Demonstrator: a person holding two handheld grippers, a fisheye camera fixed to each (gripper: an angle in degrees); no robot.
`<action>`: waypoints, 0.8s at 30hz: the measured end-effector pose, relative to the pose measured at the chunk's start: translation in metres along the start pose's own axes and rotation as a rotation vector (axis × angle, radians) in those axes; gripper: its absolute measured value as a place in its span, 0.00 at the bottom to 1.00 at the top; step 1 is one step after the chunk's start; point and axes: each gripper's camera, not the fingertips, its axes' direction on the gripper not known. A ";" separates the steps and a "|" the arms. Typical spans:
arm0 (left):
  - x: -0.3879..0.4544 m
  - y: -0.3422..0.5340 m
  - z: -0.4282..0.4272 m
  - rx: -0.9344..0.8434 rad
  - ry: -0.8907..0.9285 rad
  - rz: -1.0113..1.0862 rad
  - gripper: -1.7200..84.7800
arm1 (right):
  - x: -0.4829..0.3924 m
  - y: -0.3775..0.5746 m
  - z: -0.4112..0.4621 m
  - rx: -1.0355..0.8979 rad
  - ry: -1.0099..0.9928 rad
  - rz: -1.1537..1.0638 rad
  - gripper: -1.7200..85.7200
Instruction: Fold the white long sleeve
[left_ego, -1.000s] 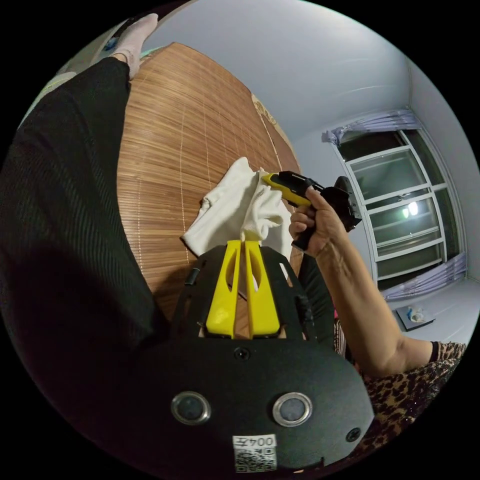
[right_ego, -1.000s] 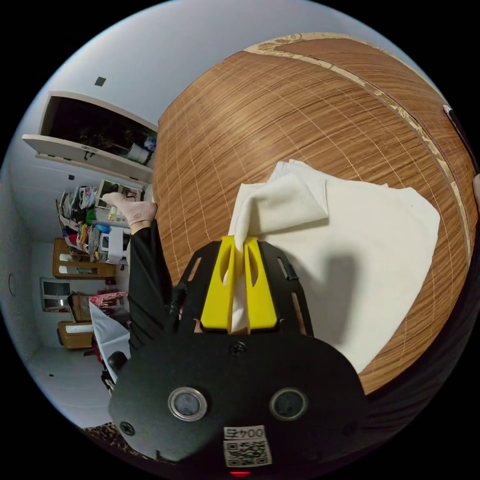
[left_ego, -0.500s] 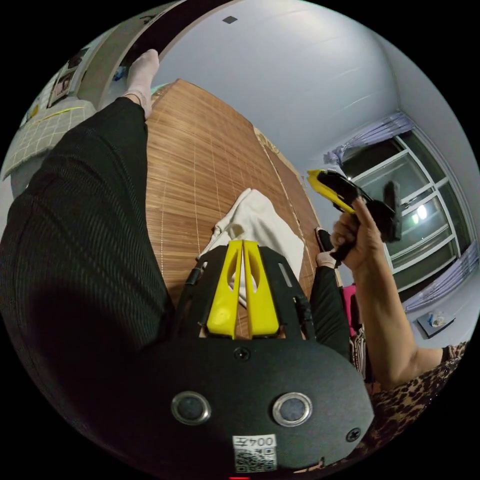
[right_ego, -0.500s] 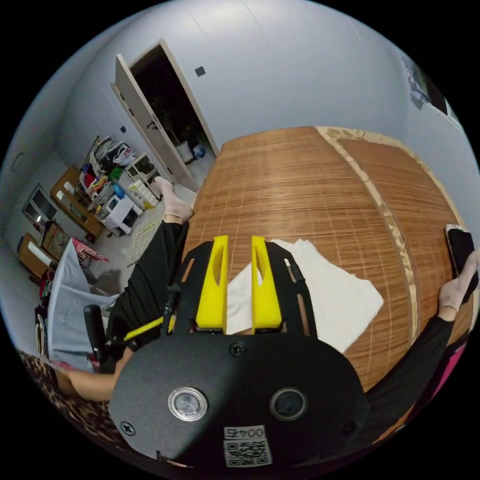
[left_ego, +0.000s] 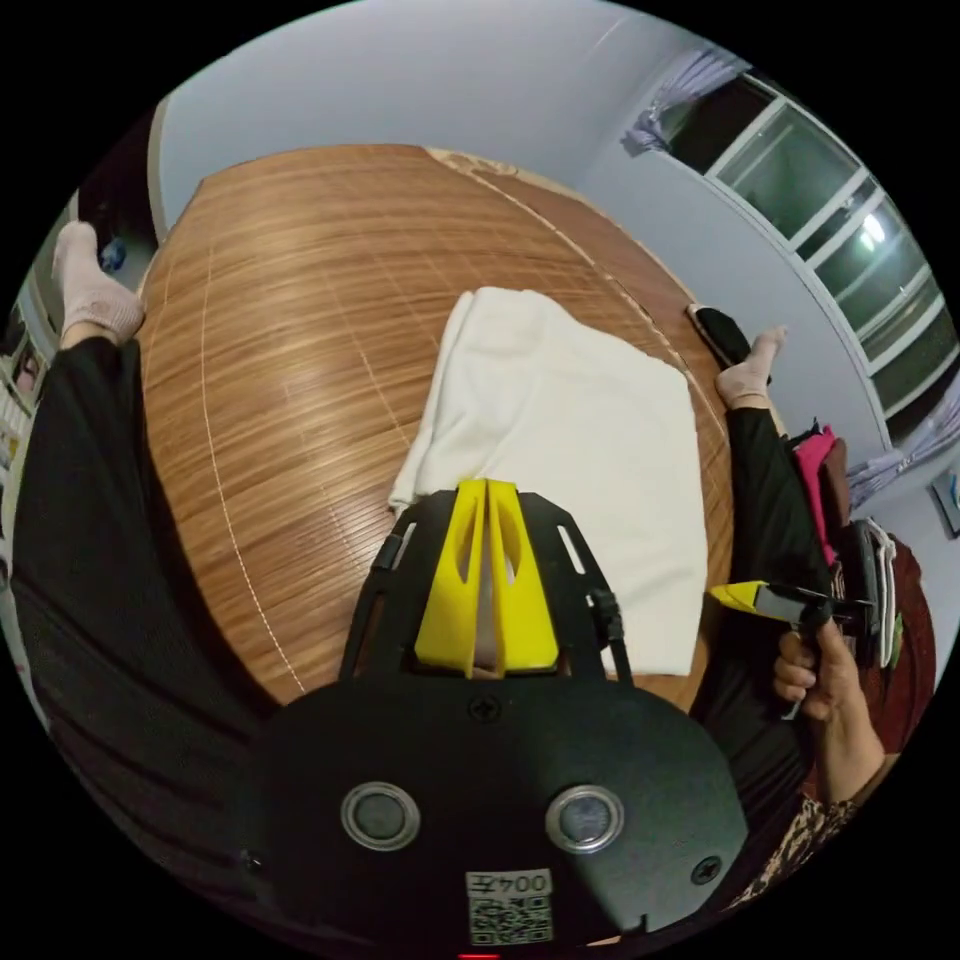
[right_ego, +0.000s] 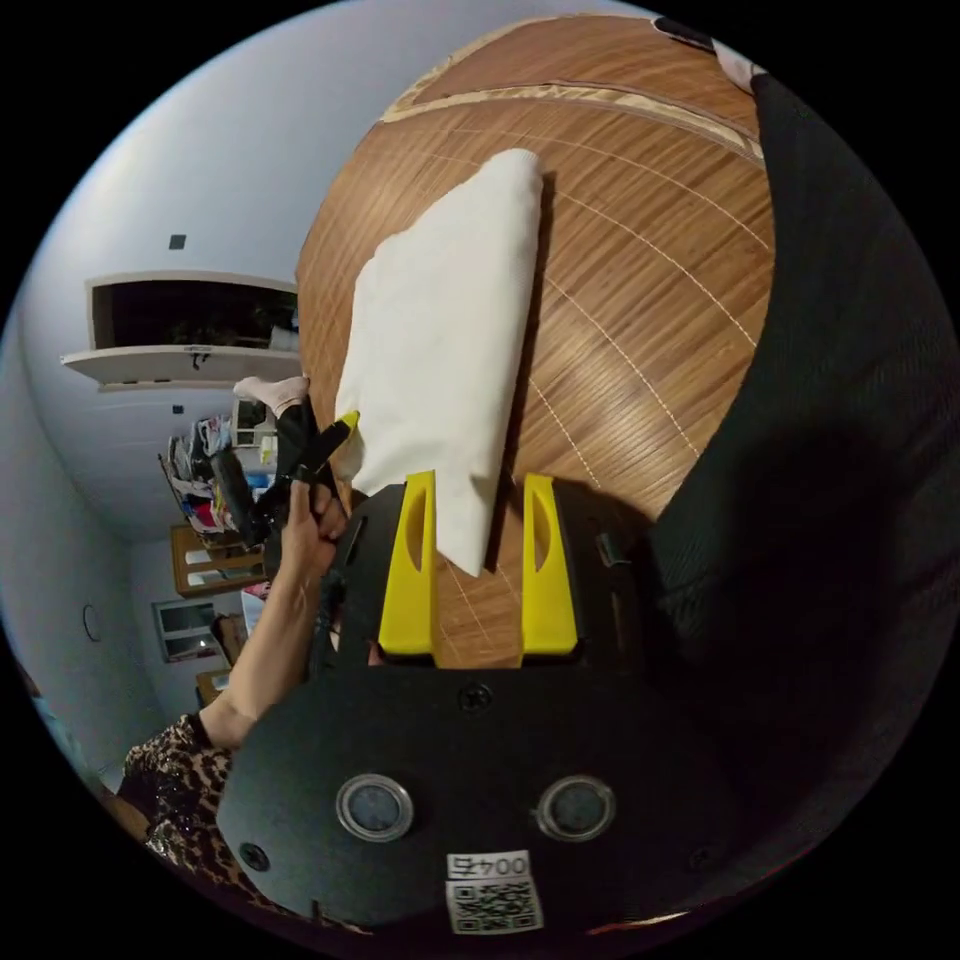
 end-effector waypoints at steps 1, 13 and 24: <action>-0.011 0.006 0.000 0.023 0.053 -0.042 0.03 | -0.001 -0.003 0.001 0.008 -0.004 -0.002 0.17; -0.020 0.020 0.004 0.035 0.163 -0.063 0.03 | -0.069 -0.070 0.031 0.065 0.306 -0.293 0.07; -0.030 0.037 -0.022 0.088 0.189 -0.145 0.03 | -0.131 0.037 0.032 0.142 0.444 -0.570 0.01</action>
